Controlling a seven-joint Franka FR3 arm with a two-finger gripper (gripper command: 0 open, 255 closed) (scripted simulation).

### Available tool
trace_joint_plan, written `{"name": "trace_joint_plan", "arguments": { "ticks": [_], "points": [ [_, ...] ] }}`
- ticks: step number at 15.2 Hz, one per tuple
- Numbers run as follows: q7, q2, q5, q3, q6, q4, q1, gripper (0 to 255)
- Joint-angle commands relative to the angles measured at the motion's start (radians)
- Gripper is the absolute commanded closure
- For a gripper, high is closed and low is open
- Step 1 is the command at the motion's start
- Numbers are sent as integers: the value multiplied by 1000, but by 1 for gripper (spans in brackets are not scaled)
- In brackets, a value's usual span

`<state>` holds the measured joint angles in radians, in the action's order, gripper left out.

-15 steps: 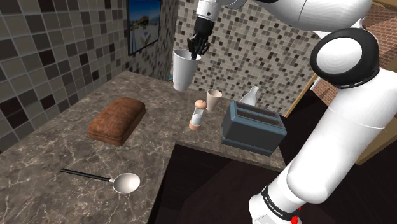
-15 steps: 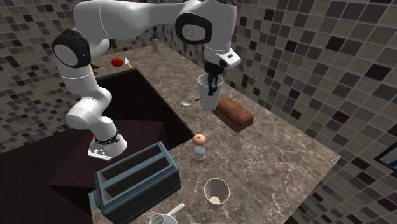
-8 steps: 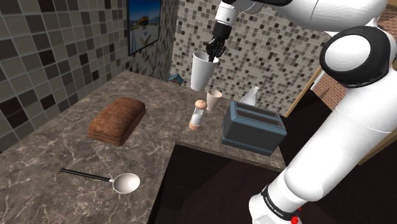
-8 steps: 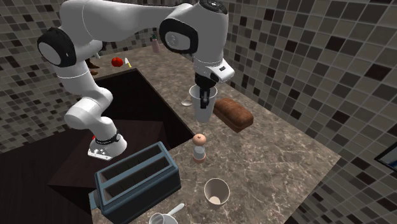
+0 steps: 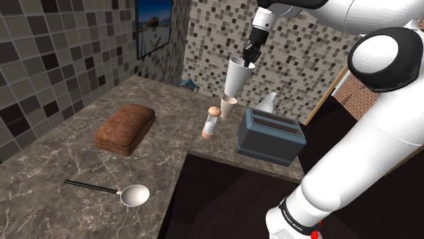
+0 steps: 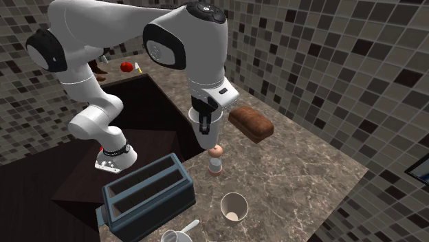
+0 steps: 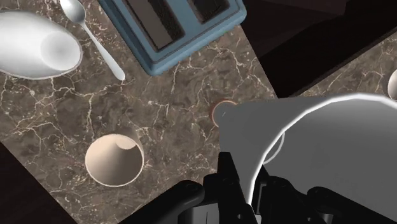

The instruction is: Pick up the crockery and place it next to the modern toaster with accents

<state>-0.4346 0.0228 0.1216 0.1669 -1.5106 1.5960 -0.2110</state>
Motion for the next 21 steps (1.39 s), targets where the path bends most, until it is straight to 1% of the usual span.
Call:
{"name": "trace_joint_plan", "arguments": {
  "ticks": [1,7,12,17,21],
  "points": [
    [-48,4,-4,23,6,-5,-24,255],
    [-191,34,-11,93,32,-45,-99,255],
    [-314,91,-7,149,60,-116,-168,255],
    [-437,178,12,200,100,-226,-248,255],
    [-534,273,40,233,144,-352,-326,255]
  ]
}}
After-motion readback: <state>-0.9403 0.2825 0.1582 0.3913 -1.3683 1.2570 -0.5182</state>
